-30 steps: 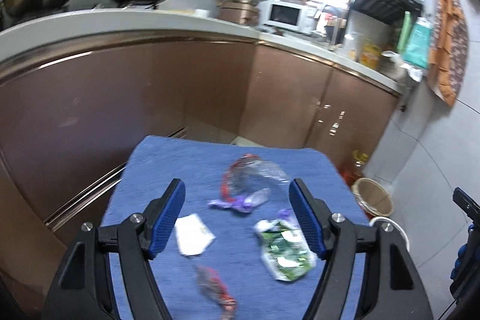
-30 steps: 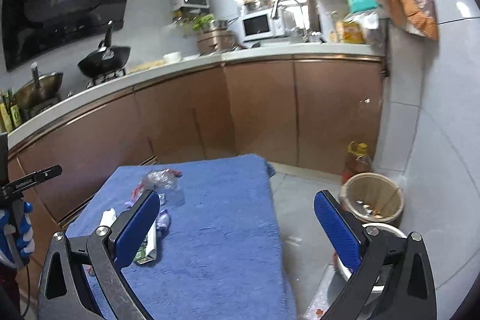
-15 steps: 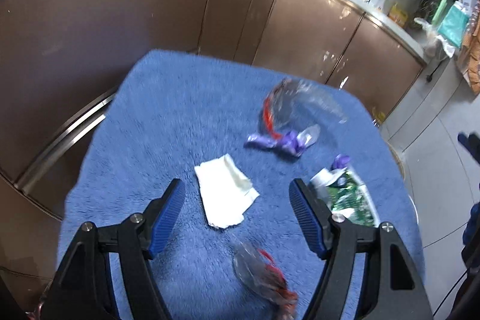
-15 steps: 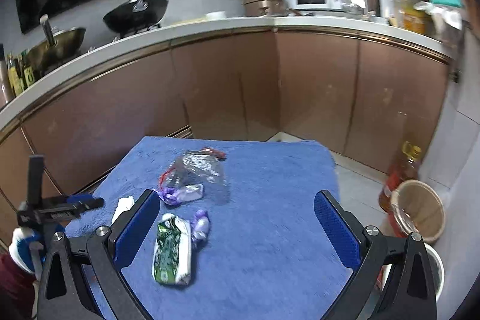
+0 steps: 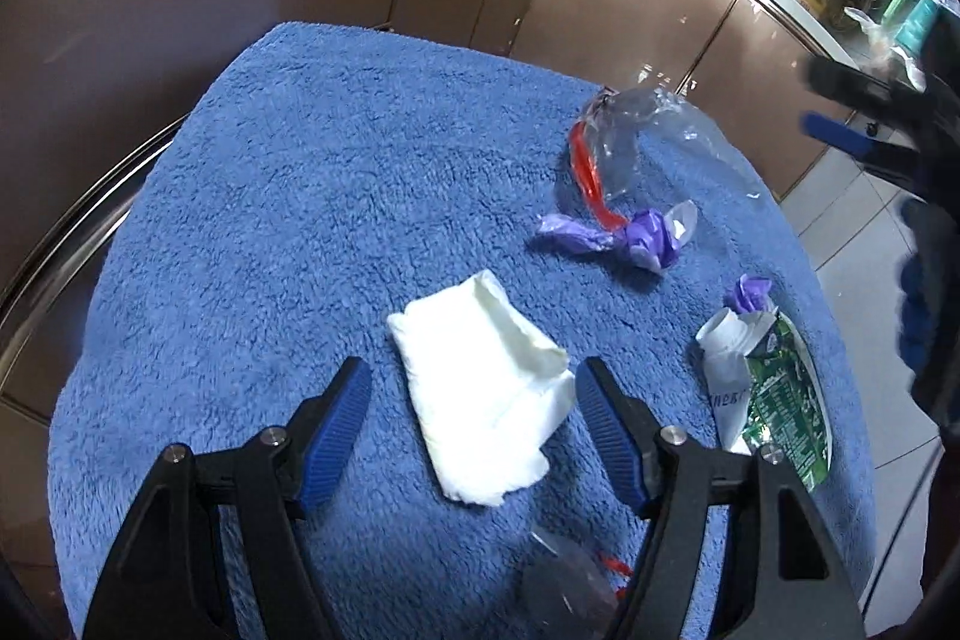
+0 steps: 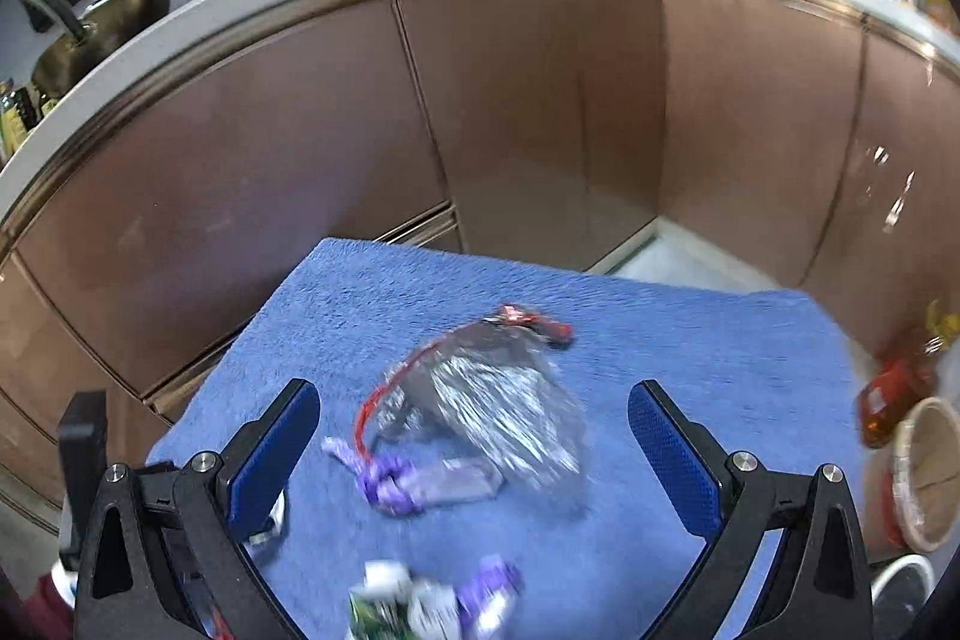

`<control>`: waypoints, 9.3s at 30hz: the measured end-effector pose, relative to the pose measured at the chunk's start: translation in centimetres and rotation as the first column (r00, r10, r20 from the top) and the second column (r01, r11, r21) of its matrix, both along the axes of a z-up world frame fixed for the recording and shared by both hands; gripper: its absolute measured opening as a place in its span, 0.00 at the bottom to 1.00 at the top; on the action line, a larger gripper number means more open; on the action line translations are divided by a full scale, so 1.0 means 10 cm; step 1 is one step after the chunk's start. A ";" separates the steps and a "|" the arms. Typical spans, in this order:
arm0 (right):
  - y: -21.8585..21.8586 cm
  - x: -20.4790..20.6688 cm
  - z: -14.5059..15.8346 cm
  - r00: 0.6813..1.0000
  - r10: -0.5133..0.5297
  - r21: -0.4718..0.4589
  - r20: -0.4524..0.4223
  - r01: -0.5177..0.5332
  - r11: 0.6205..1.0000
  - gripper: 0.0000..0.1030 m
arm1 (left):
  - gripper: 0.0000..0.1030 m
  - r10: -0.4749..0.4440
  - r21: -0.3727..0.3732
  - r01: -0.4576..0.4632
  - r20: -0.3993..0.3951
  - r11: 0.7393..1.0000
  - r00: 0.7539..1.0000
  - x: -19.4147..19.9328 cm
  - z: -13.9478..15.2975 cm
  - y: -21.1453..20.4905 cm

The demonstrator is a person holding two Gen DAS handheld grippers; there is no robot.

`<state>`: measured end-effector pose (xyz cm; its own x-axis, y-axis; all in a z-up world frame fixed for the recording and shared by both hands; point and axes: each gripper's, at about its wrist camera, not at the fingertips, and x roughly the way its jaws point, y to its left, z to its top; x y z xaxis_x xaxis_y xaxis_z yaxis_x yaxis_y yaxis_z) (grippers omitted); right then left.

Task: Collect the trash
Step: 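Grasp the clear plastic bag with the right gripper while the left grasps the white tissue, then carry both items to the black-lined bin and release them inside, then return both open grippers to the table, then grasp the green drink carton with the right gripper while the left grasps the red-clear wrapper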

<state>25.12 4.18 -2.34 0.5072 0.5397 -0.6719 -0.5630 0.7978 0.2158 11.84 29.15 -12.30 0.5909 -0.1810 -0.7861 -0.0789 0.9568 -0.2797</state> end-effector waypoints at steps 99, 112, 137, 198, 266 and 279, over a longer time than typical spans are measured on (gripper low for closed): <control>-4.99 -1.28 -0.43 0.672 -0.740 0.135 0.031 0.731 0.669 0.05 | 0.08 -0.662 0.020 0.662 0.060 0.750 0.748 1.15 0.72 -5.99; -5.12 -1.30 -0.71 0.612 -0.789 0.028 0.051 0.789 0.613 0.27 | 0.38 -0.668 -0.114 0.662 -0.016 0.740 0.744 1.47 0.31 -6.37; -4.26 -1.72 -0.12 0.628 -0.762 0.023 0.159 0.769 0.639 0.96 | 0.51 -0.465 0.161 0.438 0.238 0.885 0.853 0.55 1.25 -4.94; -1.93 -2.32 0.49 0.865 -0.404 -0.015 0.296 0.427 0.904 1.00 | 0.65 -0.081 0.147 0.019 0.426 0.989 0.901 -1.28 1.41 -1.77; -0.63 -1.51 -0.64 0.954 0.189 0.191 -0.234 -0.145 0.971 0.17 | 0.07 0.079 -0.011 -0.078 0.096 0.997 0.992 -1.21 0.16 -0.86; -1.13 -1.65 -0.60 0.960 0.143 0.285 -0.240 -0.071 0.956 0.16 | 0.07 0.031 -0.015 -0.030 0.098 0.999 0.995 -1.29 0.39 -1.25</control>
